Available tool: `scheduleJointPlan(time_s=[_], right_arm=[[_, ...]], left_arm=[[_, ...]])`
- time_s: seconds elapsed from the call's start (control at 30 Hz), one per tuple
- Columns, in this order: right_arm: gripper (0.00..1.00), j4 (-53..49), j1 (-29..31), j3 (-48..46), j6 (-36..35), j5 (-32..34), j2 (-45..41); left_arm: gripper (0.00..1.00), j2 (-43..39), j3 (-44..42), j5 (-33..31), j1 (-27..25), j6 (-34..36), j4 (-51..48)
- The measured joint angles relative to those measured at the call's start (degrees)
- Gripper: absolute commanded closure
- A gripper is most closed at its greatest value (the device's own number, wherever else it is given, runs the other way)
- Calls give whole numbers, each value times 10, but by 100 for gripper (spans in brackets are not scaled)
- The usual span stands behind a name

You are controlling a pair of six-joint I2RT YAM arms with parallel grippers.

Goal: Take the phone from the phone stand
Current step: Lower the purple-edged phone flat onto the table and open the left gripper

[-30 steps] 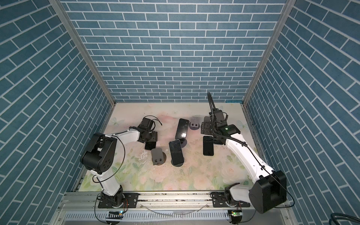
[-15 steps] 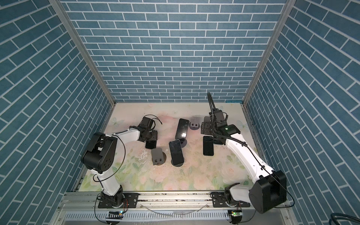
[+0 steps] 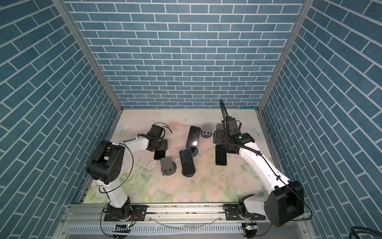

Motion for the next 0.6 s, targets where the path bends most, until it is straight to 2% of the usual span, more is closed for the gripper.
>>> scheduleJointPlan(time_s=[0.3,0.43,0.6], right_arm=[[15,0,0,-9,0,0,0],[15,0,0,-14,0,0,0],[15,1,0,-16,0,0,0]], left_arm=[[18,-17,-5,-3,0,0,-34],[8,-69,-21,-7,0,0,-58],[2,-166,-36,-8,0,-4,-60]])
